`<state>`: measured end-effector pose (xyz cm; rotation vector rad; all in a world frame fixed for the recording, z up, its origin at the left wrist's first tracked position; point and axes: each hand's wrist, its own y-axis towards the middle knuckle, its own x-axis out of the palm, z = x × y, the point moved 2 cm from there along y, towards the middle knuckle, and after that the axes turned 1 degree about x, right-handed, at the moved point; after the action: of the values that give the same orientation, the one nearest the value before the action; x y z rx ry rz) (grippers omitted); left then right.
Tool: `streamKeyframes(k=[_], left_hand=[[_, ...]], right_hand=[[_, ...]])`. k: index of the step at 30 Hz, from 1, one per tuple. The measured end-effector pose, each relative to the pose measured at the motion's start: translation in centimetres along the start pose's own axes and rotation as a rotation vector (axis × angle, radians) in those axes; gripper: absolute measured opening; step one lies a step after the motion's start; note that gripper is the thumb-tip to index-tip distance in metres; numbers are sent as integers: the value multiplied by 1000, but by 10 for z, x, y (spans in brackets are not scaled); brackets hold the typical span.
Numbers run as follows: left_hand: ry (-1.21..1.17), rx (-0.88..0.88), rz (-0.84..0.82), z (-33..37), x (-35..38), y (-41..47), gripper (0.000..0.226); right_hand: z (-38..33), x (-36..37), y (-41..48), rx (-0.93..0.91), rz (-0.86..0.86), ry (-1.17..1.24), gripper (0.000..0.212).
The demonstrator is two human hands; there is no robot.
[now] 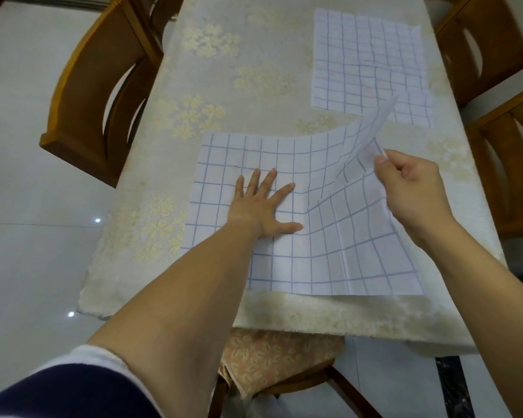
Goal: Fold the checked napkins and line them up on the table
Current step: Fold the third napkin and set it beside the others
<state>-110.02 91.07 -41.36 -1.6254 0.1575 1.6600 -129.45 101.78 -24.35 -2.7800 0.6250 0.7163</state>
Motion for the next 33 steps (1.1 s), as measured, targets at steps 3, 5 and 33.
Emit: streamKeyframes(k=[3, 5, 33], left_hand=[[25, -23, -42, 9, -12, -1, 111], [50, -35, -67, 12, -18, -2, 116], [-116, -165, 406, -145, 25, -79, 61]], right_hand=[[-15, 18, -1, -32, -16, -9, 28], [-23, 31, -2, -57, -42, 2, 29], [5, 259, 12, -92, -403, -341, 55]])
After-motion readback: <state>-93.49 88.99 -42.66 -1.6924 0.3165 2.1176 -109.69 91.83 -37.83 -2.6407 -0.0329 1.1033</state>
